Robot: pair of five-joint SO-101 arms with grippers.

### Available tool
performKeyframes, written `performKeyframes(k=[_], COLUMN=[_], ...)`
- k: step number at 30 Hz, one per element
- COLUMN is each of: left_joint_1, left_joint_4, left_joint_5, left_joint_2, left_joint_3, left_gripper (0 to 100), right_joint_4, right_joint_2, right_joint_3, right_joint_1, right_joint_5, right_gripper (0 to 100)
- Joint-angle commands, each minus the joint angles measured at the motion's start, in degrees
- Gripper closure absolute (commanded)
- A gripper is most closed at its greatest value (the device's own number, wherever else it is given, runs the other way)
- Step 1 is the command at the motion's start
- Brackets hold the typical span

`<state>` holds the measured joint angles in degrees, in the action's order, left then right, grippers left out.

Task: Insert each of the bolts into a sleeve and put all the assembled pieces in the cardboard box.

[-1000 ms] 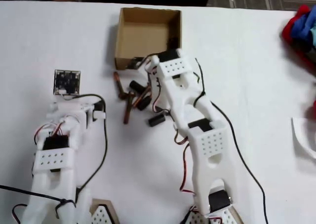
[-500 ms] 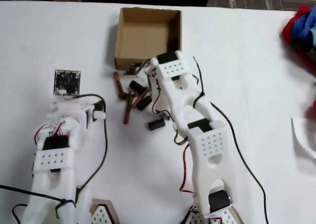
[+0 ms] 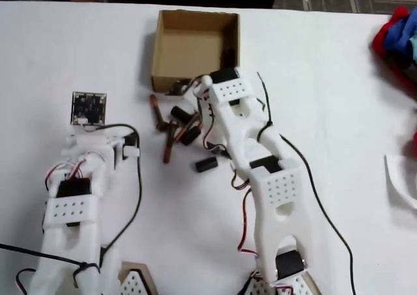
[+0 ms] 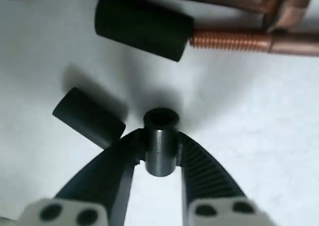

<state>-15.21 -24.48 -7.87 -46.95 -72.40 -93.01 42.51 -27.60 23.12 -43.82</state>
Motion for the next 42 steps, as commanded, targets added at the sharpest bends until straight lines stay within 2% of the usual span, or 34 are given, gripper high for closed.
performKeyframes(k=[1,12,17,28,31,33,38,42], left_joint_1=[-0.2,-0.2,-0.2,-0.2,-0.2,-0.2,0.0,2.9], left_joint_4=[1.1,1.1,1.1,1.1,0.9,0.6,-1.4,-3.9], left_joint_5=[-0.4,-0.4,-0.4,-0.4,-0.4,-0.3,-0.3,-0.3], left_joint_2=[-1.7,-1.7,-1.7,-1.7,-1.7,-1.7,-1.7,-1.6], left_joint_3=[0.1,0.1,0.1,0.1,0.1,0.1,0.7,1.5], left_gripper=[67,67,67,67,67,67,67,67], right_joint_4=[-0.1,-0.1,-0.1,0.2,0.2,-0.1,-0.5,-0.6], right_joint_2=[-0.3,-0.3,-0.3,4.5,5.6,5.2,-2.9,-13.7], right_joint_3=[-0.4,0.1,0.1,-0.4,-1.0,-3.0,-6.6,-5.0], right_joint_1=[-1.4,-5.2,-5.0,-5.3,-5.3,-5.3,-5.2,-5.3], right_joint_5=[-0.4,0.1,0.2,-0.2,0.3,2.7,9.3,12.2], right_gripper=[98.2,96.7,86.1,89.4,97.8,97.0,97.5,97.5])
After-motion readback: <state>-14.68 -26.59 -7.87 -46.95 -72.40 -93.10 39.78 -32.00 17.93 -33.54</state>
